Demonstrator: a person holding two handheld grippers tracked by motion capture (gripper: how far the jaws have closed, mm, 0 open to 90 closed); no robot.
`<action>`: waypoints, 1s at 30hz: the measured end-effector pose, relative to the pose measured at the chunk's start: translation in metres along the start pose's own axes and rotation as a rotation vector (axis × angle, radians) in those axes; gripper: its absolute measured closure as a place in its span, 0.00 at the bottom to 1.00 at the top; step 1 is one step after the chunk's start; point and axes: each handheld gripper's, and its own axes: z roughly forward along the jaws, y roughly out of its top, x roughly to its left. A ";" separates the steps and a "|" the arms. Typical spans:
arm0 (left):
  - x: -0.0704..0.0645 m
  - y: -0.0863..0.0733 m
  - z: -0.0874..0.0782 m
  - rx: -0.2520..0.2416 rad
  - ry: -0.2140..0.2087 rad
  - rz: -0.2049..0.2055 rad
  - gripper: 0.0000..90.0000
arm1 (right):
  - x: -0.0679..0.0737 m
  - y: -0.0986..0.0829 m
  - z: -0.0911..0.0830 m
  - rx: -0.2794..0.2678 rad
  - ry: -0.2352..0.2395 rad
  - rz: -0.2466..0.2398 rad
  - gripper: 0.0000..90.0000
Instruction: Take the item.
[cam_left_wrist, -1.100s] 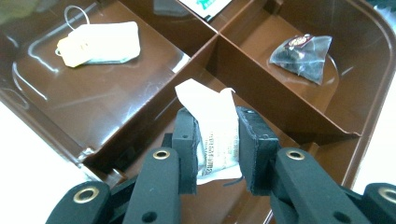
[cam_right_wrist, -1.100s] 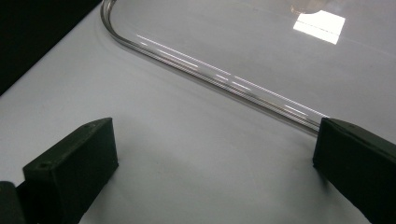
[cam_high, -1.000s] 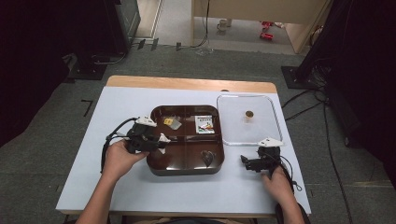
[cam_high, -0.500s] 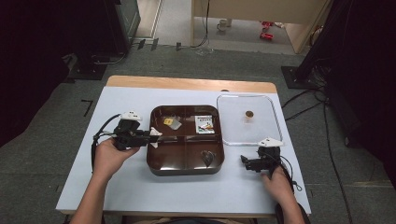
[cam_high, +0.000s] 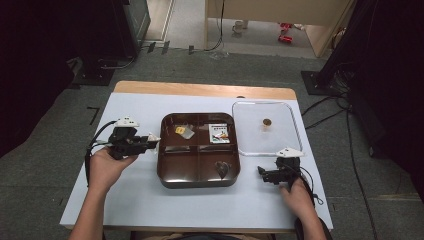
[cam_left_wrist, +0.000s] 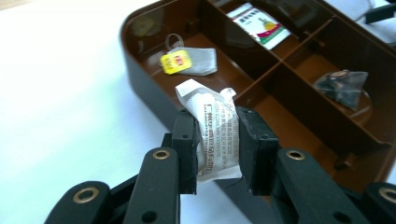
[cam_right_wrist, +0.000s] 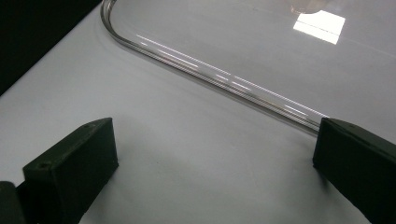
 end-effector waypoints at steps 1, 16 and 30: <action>0.001 -0.001 -0.001 0.003 0.015 0.002 0.79 | 0.000 0.000 0.000 0.000 -0.001 0.001 0.00; 0.041 -0.030 0.014 0.070 0.060 -0.103 0.79 | 0.000 0.000 0.000 0.000 0.000 0.000 0.00; 0.057 -0.040 0.045 0.128 0.083 -0.143 0.78 | 0.000 0.000 0.000 -0.001 0.000 0.001 0.00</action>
